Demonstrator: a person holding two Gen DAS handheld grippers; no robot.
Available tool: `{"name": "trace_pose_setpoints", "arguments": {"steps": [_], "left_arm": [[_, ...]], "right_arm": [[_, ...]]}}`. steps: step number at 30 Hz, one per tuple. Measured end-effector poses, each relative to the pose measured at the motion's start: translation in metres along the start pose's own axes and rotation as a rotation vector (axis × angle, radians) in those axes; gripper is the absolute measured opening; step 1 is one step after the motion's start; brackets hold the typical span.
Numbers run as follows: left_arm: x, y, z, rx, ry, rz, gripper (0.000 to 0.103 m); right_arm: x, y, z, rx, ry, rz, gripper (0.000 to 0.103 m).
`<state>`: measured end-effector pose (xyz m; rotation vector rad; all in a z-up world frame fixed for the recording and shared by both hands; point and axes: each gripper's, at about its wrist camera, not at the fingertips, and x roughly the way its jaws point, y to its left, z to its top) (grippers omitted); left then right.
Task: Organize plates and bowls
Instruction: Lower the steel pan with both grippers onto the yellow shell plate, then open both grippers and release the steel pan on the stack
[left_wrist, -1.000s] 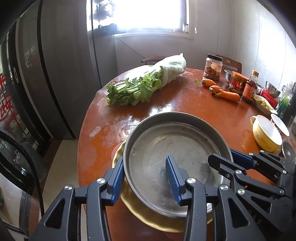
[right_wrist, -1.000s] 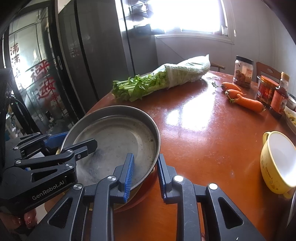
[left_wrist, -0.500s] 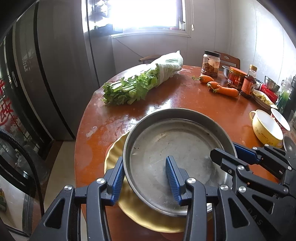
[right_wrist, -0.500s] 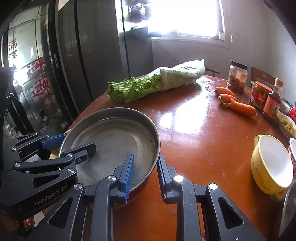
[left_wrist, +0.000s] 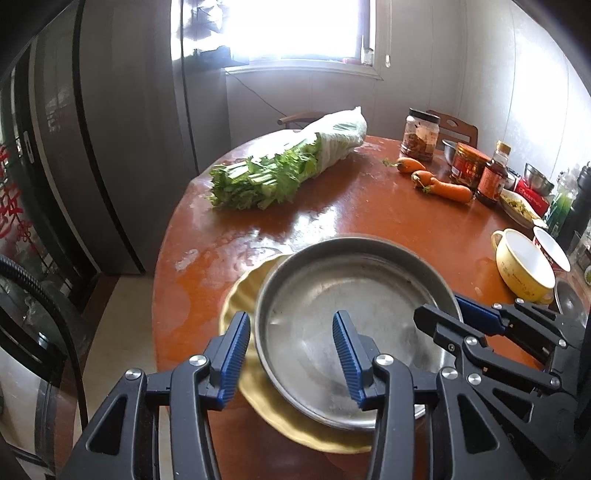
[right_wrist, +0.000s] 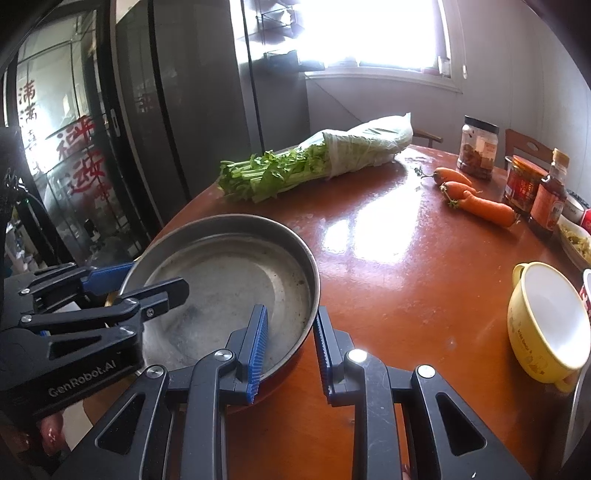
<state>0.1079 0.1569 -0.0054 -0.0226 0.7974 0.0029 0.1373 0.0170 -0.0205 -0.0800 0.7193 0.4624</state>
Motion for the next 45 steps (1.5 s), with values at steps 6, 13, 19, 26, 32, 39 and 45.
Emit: {"name": "trace_pose_setpoints", "arguments": {"steps": [6, 13, 19, 26, 32, 39, 45], "left_arm": [[-0.006, 0.003, 0.001, -0.014, -0.011, -0.016, 0.049], [-0.012, 0.002, 0.004, -0.03, -0.019, -0.068, 0.052], [-0.02, -0.002, 0.005, -0.022, -0.036, -0.061, 0.052], [-0.032, -0.008, 0.004, -0.01, -0.055, -0.034, 0.055], [-0.046, -0.017, 0.003, -0.001, -0.076, -0.021, 0.057], [-0.066, -0.031, 0.002, 0.0, -0.108, -0.016, 0.064], [-0.083, -0.044, -0.003, -0.004, -0.131, -0.026, 0.067]], "right_arm": [[0.0, 0.001, 0.0, -0.002, 0.001, 0.001, 0.027], [-0.001, 0.0, 0.001, 0.02, 0.004, 0.011, 0.029], [-0.007, 0.0, 0.002, 0.024, -0.008, 0.02, 0.034], [-0.02, 0.001, 0.004, 0.024, -0.032, 0.022, 0.039], [-0.041, -0.006, 0.004, 0.043, -0.074, 0.018, 0.045], [-0.072, -0.015, 0.0, 0.055, -0.118, -0.003, 0.054], [-0.1, -0.022, -0.008, 0.055, -0.148, -0.021, 0.058]]}}
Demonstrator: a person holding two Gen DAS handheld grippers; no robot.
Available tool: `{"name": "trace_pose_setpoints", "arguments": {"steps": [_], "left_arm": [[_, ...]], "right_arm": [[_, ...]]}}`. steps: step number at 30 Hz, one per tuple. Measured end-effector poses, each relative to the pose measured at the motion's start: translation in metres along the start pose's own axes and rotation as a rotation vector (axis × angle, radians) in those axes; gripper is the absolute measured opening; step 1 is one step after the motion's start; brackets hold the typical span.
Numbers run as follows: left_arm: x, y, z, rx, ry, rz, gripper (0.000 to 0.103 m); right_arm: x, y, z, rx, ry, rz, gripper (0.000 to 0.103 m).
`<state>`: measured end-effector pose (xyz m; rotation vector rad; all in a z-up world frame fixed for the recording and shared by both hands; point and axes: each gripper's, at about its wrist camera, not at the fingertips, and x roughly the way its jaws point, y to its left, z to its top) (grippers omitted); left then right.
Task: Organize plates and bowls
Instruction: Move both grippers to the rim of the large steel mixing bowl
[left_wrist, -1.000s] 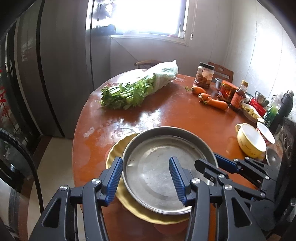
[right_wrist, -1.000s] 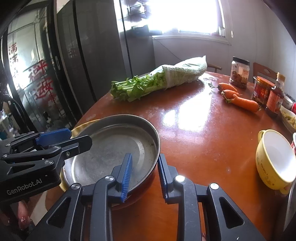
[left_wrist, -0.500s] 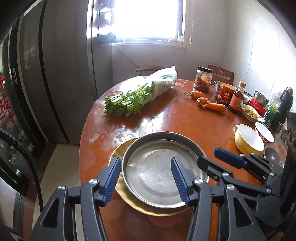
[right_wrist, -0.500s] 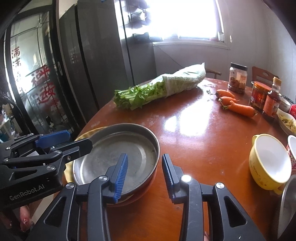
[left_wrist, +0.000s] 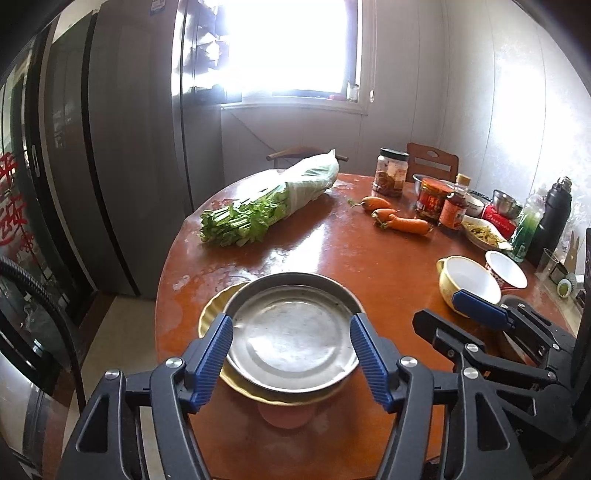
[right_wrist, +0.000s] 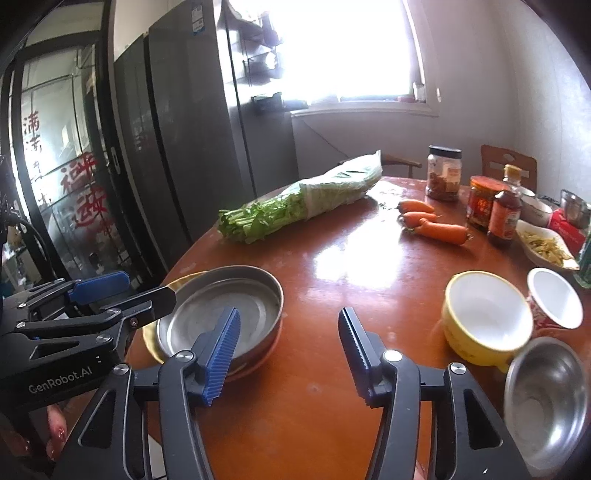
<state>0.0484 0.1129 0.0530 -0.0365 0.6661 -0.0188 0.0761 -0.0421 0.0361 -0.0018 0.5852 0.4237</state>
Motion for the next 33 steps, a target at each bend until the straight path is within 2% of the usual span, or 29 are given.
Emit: {"name": "trace_pose_setpoints", "arguments": {"steps": [12, 18, 26, 33], "left_arm": [[-0.025, -0.033, -0.007, 0.015, -0.037, 0.011, 0.076], [-0.027, -0.061, -0.008, 0.04, -0.042, -0.011, 0.078], [-0.032, -0.094, -0.007, 0.045, -0.064, -0.05, 0.091], [-0.026, -0.122, -0.008, 0.057, -0.047, -0.052, 0.092]], "right_arm": [[-0.053, -0.018, -0.006, 0.005, -0.072, -0.04, 0.066], [-0.081, -0.038, -0.013, 0.021, -0.102, -0.096, 0.069], [-0.112, -0.075, -0.021, 0.073, -0.138, -0.171, 0.07], [-0.142, -0.113, -0.03, 0.126, -0.167, -0.274, 0.07]]}}
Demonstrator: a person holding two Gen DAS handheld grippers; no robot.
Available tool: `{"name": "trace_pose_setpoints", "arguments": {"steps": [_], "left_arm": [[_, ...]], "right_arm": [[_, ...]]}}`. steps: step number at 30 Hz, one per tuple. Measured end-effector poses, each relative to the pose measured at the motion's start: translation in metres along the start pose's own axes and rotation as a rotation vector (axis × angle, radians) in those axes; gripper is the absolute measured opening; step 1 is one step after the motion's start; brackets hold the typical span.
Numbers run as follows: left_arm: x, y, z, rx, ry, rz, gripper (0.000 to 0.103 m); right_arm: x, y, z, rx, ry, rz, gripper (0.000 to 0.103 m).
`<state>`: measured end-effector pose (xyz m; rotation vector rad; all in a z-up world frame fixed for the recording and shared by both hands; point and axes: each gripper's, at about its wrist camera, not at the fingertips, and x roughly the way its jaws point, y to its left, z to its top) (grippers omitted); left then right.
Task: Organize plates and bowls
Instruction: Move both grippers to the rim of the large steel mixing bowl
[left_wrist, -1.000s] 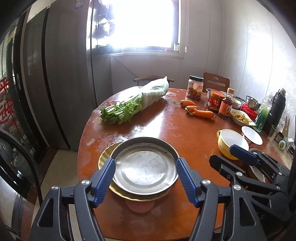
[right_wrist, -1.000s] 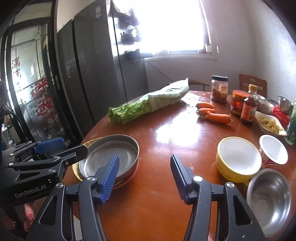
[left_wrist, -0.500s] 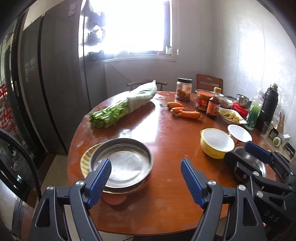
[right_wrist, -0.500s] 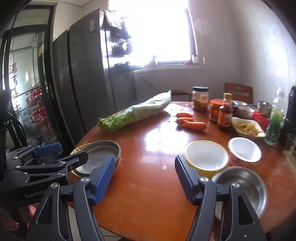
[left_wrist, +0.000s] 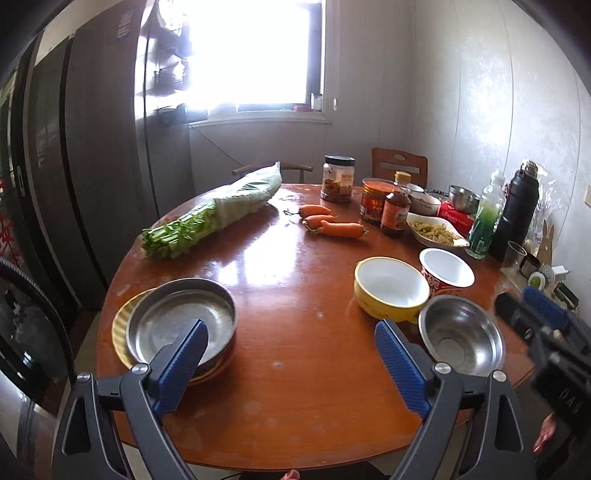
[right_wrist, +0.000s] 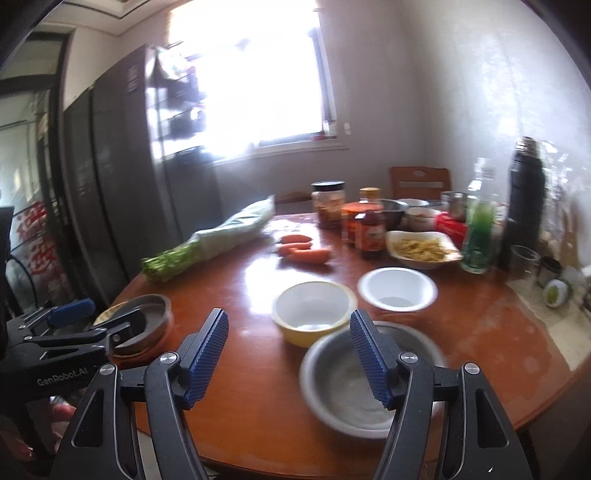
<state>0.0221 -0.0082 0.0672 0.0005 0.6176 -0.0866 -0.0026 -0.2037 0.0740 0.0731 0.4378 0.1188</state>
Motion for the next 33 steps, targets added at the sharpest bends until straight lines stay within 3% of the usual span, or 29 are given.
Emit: {"name": "trace_pose_setpoints", "arguments": {"steps": [5, 11, 21, 33], "left_arm": [[0.009, -0.025, -0.002, 0.04, 0.02, -0.029, 0.092], [0.029, -0.061, -0.006, 0.085, 0.072, -0.132, 0.093], [0.07, -0.099, -0.014, 0.129, 0.154, -0.139, 0.093], [0.114, -0.119, -0.022, 0.13, 0.251, -0.187, 0.093]], "right_arm": [[-0.007, -0.042, -0.003, 0.048, 0.0, -0.125, 0.071], [0.001, -0.086, -0.017, 0.114, 0.055, -0.231, 0.071], [0.031, -0.107, -0.035, 0.134, 0.138, -0.232, 0.071], [0.067, -0.12, -0.055, 0.146, 0.212, -0.203, 0.069]]}}
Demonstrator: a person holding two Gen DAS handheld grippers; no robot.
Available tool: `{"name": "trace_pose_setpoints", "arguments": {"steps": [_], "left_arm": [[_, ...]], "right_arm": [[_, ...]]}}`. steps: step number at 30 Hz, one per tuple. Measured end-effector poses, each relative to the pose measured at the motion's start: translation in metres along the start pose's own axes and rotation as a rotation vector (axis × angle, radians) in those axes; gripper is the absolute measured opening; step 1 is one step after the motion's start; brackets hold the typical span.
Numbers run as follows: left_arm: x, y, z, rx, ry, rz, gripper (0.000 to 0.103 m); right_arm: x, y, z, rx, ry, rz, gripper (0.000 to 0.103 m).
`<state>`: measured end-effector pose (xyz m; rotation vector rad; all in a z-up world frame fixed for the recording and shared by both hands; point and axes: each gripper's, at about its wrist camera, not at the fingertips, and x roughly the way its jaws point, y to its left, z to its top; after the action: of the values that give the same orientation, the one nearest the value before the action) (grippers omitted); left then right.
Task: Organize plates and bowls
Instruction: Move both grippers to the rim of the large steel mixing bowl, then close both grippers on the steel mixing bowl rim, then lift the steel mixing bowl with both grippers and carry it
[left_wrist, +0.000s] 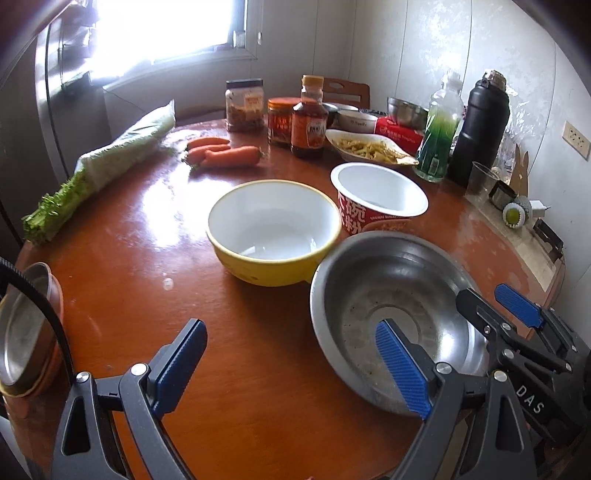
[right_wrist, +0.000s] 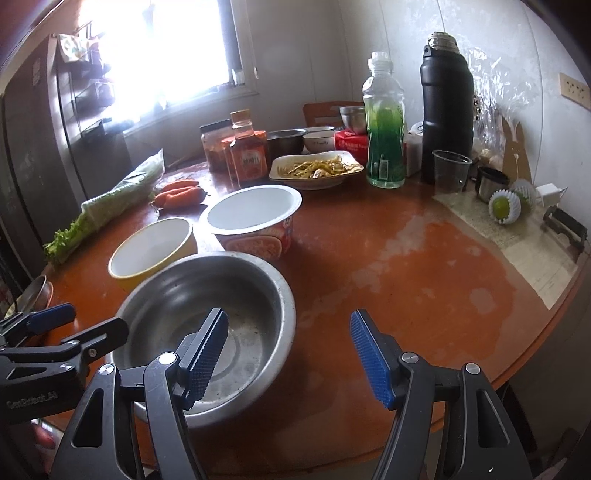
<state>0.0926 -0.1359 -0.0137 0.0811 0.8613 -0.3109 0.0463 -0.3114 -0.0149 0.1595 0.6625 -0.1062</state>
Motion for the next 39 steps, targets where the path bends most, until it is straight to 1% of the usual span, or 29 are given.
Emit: {"name": "trace_pose_setpoints", "arguments": {"steps": [3, 5, 9, 11, 12, 14, 17, 19, 21, 23, 27, 29, 30, 32, 35, 39], "left_arm": [[0.006, -0.002, 0.0, 0.006, 0.006, 0.001, 0.093], [0.01, -0.004, 0.0, 0.01, 0.013, 0.004, 0.093], [0.016, -0.006, 0.0, 0.009, 0.018, 0.012, 0.093], [0.018, -0.005, 0.0, 0.003, 0.022, 0.007, 0.093], [0.02, -0.004, 0.0, 0.0, 0.024, 0.005, 0.093], [0.022, -0.004, 0.0, 0.0, 0.024, 0.004, 0.093], [0.024, -0.004, 0.0, -0.006, 0.026, -0.021, 0.093], [0.025, -0.005, 0.0, -0.007, 0.023, -0.039, 0.093], [0.025, -0.006, 0.0, -0.005, 0.019, -0.052, 0.09], [0.026, -0.007, -0.001, -0.003, 0.021, -0.06, 0.083], [0.026, -0.013, -0.001, 0.008, 0.014, -0.075, 0.076], [0.027, -0.016, -0.002, 0.016, 0.018, -0.088, 0.069], [0.028, -0.017, -0.003, 0.017, 0.021, -0.104, 0.066], [0.028, -0.02, -0.003, 0.022, 0.023, -0.121, 0.056], [0.024, -0.021, -0.003, 0.027, 0.012, -0.12, 0.056], [0.014, -0.013, -0.004, 0.005, -0.004, -0.129, 0.056]], "right_arm": [[0.004, 0.0, -0.001, -0.003, 0.005, 0.006, 0.064], [0.007, 0.001, -0.002, -0.004, 0.009, 0.015, 0.057], [0.012, 0.003, -0.002, -0.011, 0.01, 0.01, 0.052], [0.013, 0.003, -0.002, -0.009, 0.009, 0.007, 0.045], [0.014, 0.003, -0.003, -0.006, 0.01, 0.012, 0.043], [0.016, 0.003, -0.002, -0.002, 0.012, 0.026, 0.036], [0.018, 0.004, -0.003, -0.001, 0.014, 0.041, 0.029], [0.019, 0.006, -0.003, -0.012, 0.017, 0.039, 0.026], [0.019, 0.007, -0.004, -0.013, 0.015, 0.033, 0.025], [0.019, 0.006, -0.004, -0.007, 0.013, 0.032, 0.023], [0.018, 0.008, -0.005, -0.017, 0.011, 0.025, 0.023], [0.017, 0.009, -0.005, -0.016, 0.011, 0.033, 0.023], [0.017, 0.009, -0.004, -0.019, 0.011, 0.034, 0.023], [0.016, 0.011, -0.005, -0.025, 0.011, 0.039, 0.023], [0.016, 0.011, -0.005, -0.022, 0.019, 0.05, 0.022], [0.01, 0.015, -0.006, -0.023, 0.015, 0.063, 0.022]]}}
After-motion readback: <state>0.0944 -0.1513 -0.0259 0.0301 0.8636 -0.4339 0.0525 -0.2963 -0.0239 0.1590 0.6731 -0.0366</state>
